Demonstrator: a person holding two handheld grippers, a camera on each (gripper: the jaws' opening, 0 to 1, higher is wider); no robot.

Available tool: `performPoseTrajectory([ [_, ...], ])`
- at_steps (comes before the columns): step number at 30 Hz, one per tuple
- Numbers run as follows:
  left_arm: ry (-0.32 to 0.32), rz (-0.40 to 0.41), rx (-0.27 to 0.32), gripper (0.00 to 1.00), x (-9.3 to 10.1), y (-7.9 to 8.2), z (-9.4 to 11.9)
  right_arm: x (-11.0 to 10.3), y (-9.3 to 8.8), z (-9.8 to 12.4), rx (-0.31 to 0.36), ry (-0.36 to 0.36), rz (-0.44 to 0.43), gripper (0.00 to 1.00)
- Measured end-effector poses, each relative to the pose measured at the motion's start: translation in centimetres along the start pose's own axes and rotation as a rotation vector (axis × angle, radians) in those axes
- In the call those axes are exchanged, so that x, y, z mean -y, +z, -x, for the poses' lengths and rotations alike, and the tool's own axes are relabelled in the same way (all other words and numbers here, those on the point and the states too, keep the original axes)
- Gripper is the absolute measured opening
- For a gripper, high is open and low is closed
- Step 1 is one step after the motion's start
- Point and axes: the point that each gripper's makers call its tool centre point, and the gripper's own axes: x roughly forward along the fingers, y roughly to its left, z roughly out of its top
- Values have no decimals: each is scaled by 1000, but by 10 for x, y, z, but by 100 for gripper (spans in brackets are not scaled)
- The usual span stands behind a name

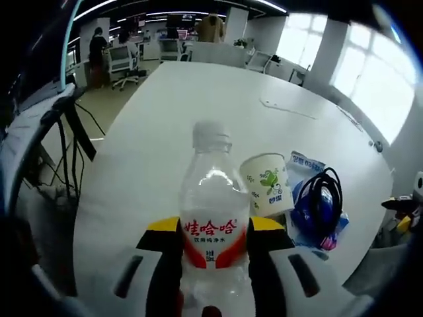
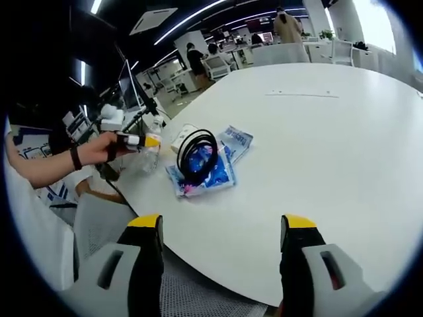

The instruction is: Arrange the tabletop items into an orderly group along one side of the table until the central work area is clear of visible clutter.

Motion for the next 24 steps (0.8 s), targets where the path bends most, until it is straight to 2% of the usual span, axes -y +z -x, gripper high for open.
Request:
performPoseTrajectory([
  [18, 13, -33, 31, 37, 1, 0, 20, -1, -2, 2, 16, 5, -7, 72],
  [24, 22, -52, 24, 36, 0, -3, 25, -3, -1, 1, 24, 12, -8, 72],
])
